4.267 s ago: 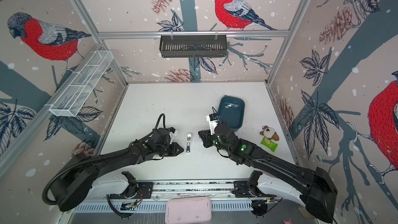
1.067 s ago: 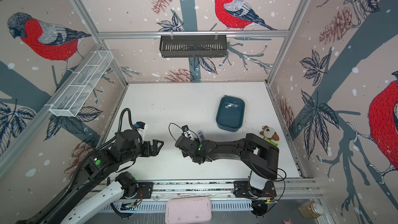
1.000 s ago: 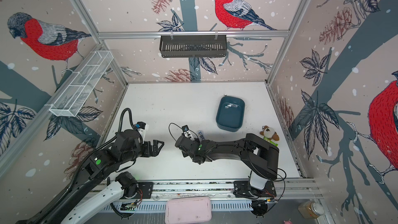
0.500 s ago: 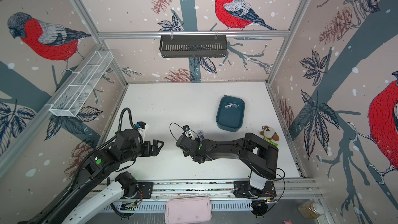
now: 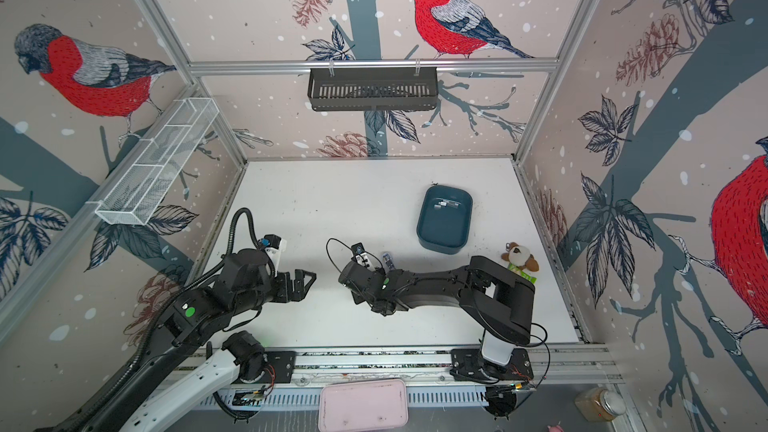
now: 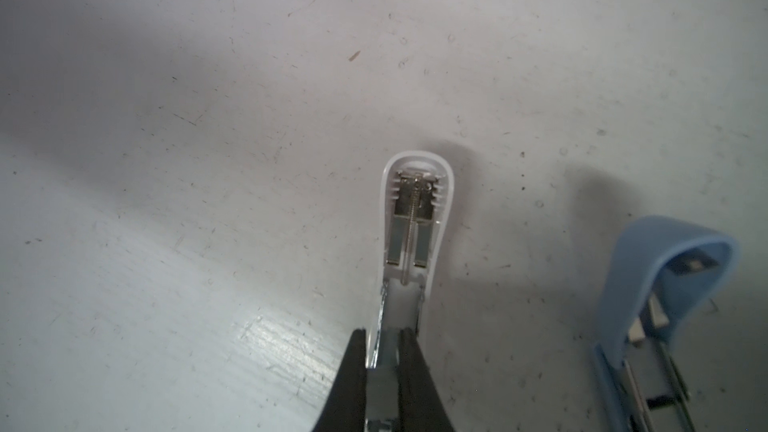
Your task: Load the staples into the stapler
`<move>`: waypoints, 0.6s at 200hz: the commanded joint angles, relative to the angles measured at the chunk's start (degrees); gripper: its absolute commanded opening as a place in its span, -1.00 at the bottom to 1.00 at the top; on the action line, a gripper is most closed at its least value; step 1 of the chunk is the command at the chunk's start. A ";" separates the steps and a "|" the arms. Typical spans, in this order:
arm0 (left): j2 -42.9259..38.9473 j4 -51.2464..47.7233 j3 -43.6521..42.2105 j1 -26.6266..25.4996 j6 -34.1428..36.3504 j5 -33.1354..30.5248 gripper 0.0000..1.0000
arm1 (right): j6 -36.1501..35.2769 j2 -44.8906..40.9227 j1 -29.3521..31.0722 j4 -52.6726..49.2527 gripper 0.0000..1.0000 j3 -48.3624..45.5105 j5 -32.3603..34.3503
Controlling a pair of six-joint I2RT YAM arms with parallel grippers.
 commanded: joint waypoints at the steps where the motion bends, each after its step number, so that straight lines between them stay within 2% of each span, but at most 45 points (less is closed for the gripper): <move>1: -0.02 0.29 -0.01 0.06 0.21 0.30 0.98 | -0.10 0.33 0.08 0.47 -0.71 -0.06 0.49; 120: 0.16 0.44 -0.13 0.18 0.32 0.74 0.97 | -0.11 -0.08 0.27 -0.41 -0.72 -0.06 1.59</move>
